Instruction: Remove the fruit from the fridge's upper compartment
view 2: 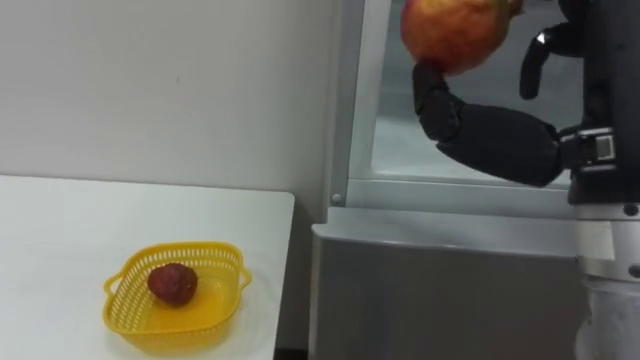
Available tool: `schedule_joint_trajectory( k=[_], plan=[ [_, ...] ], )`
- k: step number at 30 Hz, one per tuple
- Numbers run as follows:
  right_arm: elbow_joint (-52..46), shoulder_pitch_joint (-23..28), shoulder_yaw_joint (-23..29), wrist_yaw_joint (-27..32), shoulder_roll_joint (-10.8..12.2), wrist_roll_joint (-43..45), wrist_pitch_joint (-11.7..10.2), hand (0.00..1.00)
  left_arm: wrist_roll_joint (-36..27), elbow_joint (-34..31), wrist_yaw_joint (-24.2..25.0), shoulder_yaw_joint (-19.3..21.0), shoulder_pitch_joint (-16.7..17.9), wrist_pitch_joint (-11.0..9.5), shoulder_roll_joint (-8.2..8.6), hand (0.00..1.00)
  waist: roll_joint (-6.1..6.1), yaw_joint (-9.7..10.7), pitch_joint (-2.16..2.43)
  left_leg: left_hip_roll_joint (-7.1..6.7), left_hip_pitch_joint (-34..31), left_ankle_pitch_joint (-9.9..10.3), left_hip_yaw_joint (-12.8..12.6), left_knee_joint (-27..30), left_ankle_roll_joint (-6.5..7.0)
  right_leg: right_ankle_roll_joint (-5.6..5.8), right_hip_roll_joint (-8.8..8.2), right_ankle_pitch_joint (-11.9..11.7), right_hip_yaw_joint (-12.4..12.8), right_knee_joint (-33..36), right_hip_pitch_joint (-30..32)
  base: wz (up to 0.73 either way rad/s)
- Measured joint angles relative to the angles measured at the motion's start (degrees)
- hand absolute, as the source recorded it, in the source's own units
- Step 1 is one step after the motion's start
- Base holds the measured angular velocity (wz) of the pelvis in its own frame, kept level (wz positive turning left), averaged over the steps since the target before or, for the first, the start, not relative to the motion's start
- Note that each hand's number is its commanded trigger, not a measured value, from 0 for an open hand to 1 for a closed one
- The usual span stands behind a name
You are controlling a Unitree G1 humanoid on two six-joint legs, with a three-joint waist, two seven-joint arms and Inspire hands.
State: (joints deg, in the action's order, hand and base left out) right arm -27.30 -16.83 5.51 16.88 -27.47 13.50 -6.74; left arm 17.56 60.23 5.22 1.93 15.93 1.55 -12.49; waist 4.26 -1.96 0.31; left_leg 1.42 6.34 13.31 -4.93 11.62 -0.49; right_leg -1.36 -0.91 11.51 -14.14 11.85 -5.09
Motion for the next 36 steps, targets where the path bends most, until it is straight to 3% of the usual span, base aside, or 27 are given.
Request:
schedule_joint_trajectory(
  k=[5, 7, 12, 19, 30, 36],
  plan=[
    [-0.58, -0.01, -3.80, -2.68, 0.01, 3.86, -2.36, 1.00, -0.03, 3.14, 0.77, -1.01, -1.15, -0.72, -0.13, 0.00, 0.77, -0.59, -0.39, 0.11, 0.14, 0.00, -0.28, 0.00, 0.00, -0.02, 0.07, -0.01, 0.10, 0.00, -0.03, -0.01],
    [-0.41, 0.01, -5.98, -4.51, 0.04, 5.29, -3.25, 1.00, -0.04, 4.58, 1.48, -1.37, -2.65, -1.02, -0.13, 0.00, 1.22, -1.46, -0.87, 0.15, -0.12, 0.00, -0.29, 0.02, 0.00, -0.07, 0.07, -0.05, 0.06, 0.00, 0.17, 0.00],
    [-0.07, -0.03, -10.61, -6.91, 0.22, 5.92, -3.70, 1.00, -1.31, 5.20, 1.72, -3.25, -3.93, -1.44, -1.08, 0.00, 2.17, -3.12, -0.71, 0.15, -0.76, 0.00, 0.44, 0.14, 0.00, -0.11, 0.07, -0.07, -0.28, -0.04, 0.12, 0.05],
    [-0.01, -2.12, -14.31, -11.77, 0.23, 7.30, -3.10, 1.00, -1.76, 5.66, 2.11, -3.76, -5.16, -1.52, -1.73, 0.00, 3.23, -6.02, -1.05, 0.16, -1.21, 0.00, 0.59, 0.23, 0.00, -0.10, -0.04, -0.08, -1.24, -0.09, 0.31, 0.03],
    [6.32, -5.08, -18.50, -12.68, 0.08, 9.51, -3.12, 1.00, -1.68, 4.99, 3.35, -3.16, -5.17, -1.51, -2.28, 0.00, 4.01, -9.39, -0.97, 0.05, -2.42, 0.01, 2.46, 0.82, -0.01, -0.12, -0.11, -0.11, -2.66, -0.06, 0.28, 0.08],
    [18.74, -5.65, -20.27, -12.68, 0.27, 9.88, -2.11, 1.00, -1.14, 5.16, 3.30, -3.16, -5.28, -1.38, -2.75, 0.00, 6.07, -11.38, -1.33, -0.12, -3.81, 0.02, 4.48, 1.24, -0.04, -0.15, -0.21, -0.13, -4.58, -0.14, 0.31, 0.18]
  ],
)
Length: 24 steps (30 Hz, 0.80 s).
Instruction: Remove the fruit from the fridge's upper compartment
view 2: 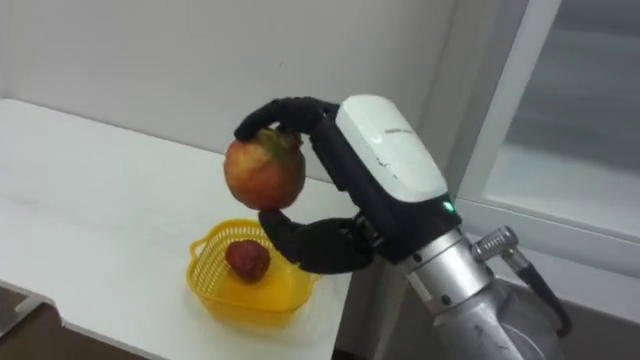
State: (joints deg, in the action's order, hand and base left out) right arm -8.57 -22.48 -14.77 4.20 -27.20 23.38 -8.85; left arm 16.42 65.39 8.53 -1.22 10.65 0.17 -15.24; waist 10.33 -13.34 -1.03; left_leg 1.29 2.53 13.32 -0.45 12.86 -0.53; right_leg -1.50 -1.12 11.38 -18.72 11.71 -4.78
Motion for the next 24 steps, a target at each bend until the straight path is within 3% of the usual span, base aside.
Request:
schedule_joint_trajectory(
  k=[6, 13, 15, 17, 18, 24],
  plan=[
    [9.01, -0.01, -0.07, -0.47, 0.01, -0.09, 3.25, 1.00, 0.02, -0.02, 0.58, 0.35, 0.11, 1.81, 0.02, 0.00, 1.22, -1.38, -0.12, -0.28, -1.31, 0.00, 1.70, 1.34, 0.00, 0.00, -0.25, 0.00, -1.26, 0.02, 0.41, 0.14],
    [17.66, -1.63, -3.19, -0.11, -0.02, -0.69, 3.42, 1.00, 0.74, -0.39, 0.90, 0.78, -0.02, 2.27, -0.37, 0.00, 1.97, -3.76, -0.23, -0.38, -2.79, -0.01, 2.29, 1.96, 0.00, 0.01, -0.39, 0.01, -2.53, 0.04, 1.04, 0.05],
    [20.44, -2.05, -3.33, -0.13, -0.01, -0.71, 3.72, 1.00, 1.32, -0.73, 1.23, 0.91, 0.05, 2.29, -0.38, 0.00, 2.56, -4.38, -0.05, -0.43, -3.47, -0.01, 2.42, 2.11, 0.01, 0.01, -0.46, 0.01, -2.72, 0.11, 1.63, 0.06],
    [22.67, -3.32, -3.93, -0.13, -0.02, -0.66, 4.03, 1.00, 1.31, -0.74, 1.29, 0.93, 0.26, 2.33, -0.45, 0.00, 2.81, -4.52, -0.37, -0.57, -4.21, 0.00, 2.99, 2.69, 0.01, 0.01, -0.56, 0.01, -3.31, 0.13, 1.85, 0.12],
    [23.80, -3.91, -4.15, -0.12, -0.02, -0.69, 4.09, 1.00, 1.29, -0.74, 1.35, 0.93, 0.37, 2.41, -0.75, 0.00, 3.05, -4.61, -0.53, -0.62, -4.48, 0.00, 3.30, 2.80, 0.01, 0.01, -0.56, 0.01, -3.50, 0.11, 1.95, 0.16],
    [26.06, -5.61, -4.32, 0.01, -0.07, -5.62, 4.54, 1.00, 1.26, -1.30, 1.16, 0.91, 0.82, 2.33, -2.39, 0.00, 4.04, -5.81, -0.45, -0.86, -5.08, 0.00, 4.68, 3.59, 0.00, 0.01, -0.70, 0.01, -5.13, 0.06, 1.83, 0.13]
  ],
)
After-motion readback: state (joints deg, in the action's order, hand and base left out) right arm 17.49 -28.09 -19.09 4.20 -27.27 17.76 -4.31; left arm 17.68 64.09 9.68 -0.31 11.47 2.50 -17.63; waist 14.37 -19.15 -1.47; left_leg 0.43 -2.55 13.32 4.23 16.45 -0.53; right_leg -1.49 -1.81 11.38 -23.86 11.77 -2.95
